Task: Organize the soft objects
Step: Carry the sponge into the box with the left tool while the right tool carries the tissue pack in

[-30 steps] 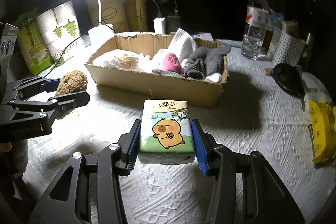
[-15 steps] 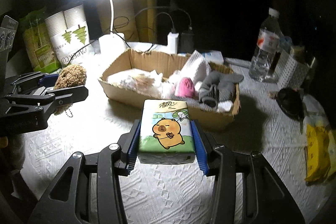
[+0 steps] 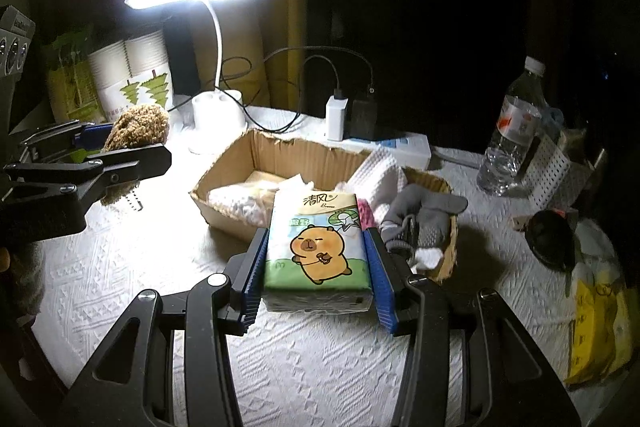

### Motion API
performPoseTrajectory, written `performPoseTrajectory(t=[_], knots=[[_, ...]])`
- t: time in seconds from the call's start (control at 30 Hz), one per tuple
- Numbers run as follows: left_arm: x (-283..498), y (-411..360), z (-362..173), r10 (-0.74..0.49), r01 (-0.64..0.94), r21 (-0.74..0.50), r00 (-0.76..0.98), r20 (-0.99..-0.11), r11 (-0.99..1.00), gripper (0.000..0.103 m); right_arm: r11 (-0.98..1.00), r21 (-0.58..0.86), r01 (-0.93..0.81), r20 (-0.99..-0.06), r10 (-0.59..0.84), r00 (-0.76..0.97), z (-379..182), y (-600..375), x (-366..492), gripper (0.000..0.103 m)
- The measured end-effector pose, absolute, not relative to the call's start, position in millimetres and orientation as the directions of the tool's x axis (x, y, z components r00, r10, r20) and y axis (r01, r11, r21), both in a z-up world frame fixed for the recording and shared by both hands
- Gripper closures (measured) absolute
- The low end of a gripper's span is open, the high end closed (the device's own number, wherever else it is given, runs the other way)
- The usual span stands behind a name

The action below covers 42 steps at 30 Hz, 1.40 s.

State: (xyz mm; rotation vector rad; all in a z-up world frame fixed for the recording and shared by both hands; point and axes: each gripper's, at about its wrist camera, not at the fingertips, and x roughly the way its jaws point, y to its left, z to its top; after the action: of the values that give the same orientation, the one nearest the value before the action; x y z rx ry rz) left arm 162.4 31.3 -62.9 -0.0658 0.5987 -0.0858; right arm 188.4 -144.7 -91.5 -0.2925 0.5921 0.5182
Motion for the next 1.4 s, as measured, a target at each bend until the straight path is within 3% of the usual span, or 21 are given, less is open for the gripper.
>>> performPoseTrajectory(t=[0.63, 1.4], knots=[[204.4, 44.4, -55.1, -0.102, 0.057, -0.101, 0.843, -0.528, 0.993, 0.044, 0.826, -0.105, -0.553, -0.578, 0.402, 0.710, -80.1, -121.5, 229.5, 0.054], [277.9, 55.3, -124.9, -0.121, 0.028, -0.152, 0.757, -0.643, 0.988, 0.042, 0.814, -0.019, -0.581, -0.642, 0.435, 0.631, -123.4, -103.3, 301.3, 0.054]])
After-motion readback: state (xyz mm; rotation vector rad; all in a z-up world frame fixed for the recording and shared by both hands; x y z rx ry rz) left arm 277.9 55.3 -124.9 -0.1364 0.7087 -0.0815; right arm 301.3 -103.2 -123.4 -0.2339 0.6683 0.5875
